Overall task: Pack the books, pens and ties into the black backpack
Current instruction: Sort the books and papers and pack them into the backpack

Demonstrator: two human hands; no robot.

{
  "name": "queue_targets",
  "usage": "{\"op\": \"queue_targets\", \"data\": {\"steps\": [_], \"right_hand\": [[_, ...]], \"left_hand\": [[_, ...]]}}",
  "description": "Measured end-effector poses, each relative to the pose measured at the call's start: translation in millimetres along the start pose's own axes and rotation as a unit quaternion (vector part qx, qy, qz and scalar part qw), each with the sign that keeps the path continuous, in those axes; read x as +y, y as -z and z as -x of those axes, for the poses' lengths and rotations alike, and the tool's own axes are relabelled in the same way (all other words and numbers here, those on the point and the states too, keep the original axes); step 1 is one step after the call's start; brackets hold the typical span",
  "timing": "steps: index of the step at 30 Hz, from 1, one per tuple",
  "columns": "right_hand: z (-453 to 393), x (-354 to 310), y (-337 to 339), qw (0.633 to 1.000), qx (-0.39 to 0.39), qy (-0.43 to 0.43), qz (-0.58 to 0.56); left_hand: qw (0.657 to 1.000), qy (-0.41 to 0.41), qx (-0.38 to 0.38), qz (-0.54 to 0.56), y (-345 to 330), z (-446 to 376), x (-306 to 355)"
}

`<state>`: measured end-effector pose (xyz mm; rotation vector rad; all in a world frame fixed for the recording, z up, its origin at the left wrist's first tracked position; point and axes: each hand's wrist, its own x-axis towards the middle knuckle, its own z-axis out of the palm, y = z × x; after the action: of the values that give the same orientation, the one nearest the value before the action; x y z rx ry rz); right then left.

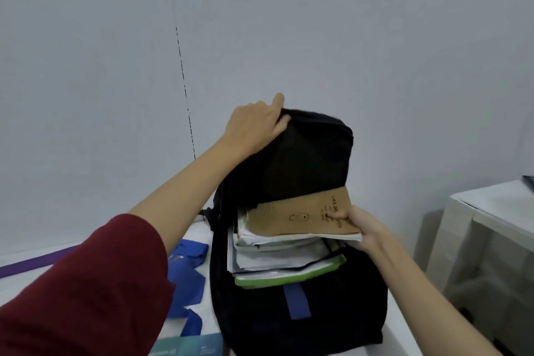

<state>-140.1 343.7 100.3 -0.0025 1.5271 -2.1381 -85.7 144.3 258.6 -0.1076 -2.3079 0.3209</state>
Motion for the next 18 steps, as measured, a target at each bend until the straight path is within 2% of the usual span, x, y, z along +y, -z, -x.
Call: {"op": "queue_targets", "data": {"steps": [4,8,10,12,13,15,18], "right_hand": [[-30.8,23.0,-22.3,0.990,0.108,0.015,-0.092],[-45.8,51.2,-55.2,0.971,0.189,0.085,-0.121],[-48.8,58.0,-71.9,0.976,0.159,0.094,-0.117],[-50.9,57.2,-84.6,0.991,0.063,0.046,-0.107],[-51.6,53.4,-88.9,0.997,0.034,0.019,-0.063],[-51.7,45.9,-90.5,0.994,0.017,-0.015,0.110],[-44.6,32.8,-72.9,0.925,-0.019,-0.027,0.379]], "left_hand": [[0.994,-0.084,-0.036,-0.054,2.6,2.3,4.2],[0.998,-0.024,0.017,-0.050,15.5,-4.8,5.9],[0.999,0.000,0.025,-0.028,18.1,-4.6,3.8],[1.000,0.007,0.020,-0.016,18.3,-2.2,3.0],[1.000,0.007,0.020,-0.013,18.2,-1.3,3.1],[1.000,0.003,0.023,-0.011,16.7,0.0,1.3],[1.000,-0.001,0.024,-0.008,14.8,0.0,-3.8]]}}
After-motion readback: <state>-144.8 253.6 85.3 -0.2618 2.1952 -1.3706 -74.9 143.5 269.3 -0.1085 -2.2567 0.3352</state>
